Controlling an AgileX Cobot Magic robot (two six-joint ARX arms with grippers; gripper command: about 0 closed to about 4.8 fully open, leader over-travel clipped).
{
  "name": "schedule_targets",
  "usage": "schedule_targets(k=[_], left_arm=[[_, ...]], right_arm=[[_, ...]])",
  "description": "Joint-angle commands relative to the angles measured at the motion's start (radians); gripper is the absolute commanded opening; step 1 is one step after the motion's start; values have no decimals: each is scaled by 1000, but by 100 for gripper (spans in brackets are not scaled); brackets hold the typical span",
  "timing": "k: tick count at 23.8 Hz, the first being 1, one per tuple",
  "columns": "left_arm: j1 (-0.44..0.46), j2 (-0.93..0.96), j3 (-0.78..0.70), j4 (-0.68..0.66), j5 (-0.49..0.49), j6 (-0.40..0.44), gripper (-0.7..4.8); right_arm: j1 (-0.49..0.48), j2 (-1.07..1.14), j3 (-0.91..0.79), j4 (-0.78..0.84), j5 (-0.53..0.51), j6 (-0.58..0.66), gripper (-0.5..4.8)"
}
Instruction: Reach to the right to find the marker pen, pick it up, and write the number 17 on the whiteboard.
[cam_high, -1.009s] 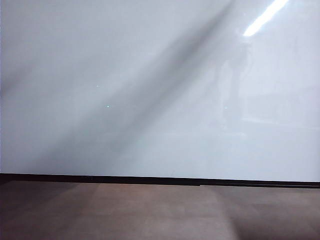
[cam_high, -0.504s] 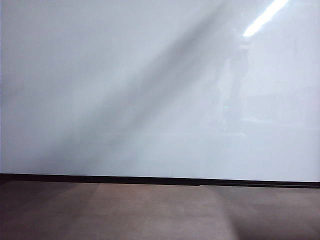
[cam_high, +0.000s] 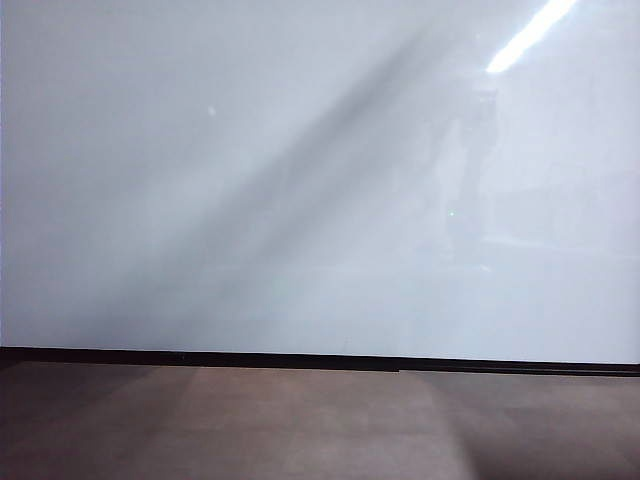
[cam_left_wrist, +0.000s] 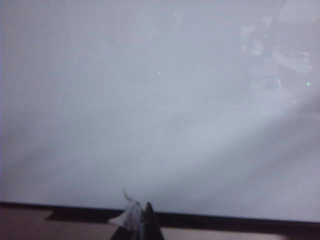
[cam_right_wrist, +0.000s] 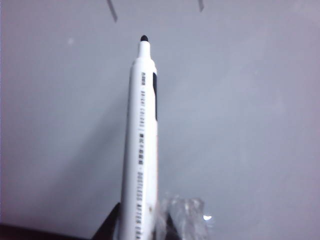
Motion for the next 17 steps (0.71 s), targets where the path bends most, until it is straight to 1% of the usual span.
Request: schedule_targets(k=[1,3,7,14,17], left_arm=[[0,-107,-85,3,5,4,-5],[0,-145,-126,3,4,4,-5],[-1,-144,-166,6,7,4,-5],[-2,-144,-278,124,7,4,-5],[-2,-144,-297,63,5,4,-5]], right_arm=[[4,-6,-9,10,-51,8,-8],[4,-7,-17,10,-59,24,-8],[10,-18,-29,10,-67,24,-8],[41,-20,-29,10,-66,24,-8],[62,-21,-29,11,-50,23,-8]])
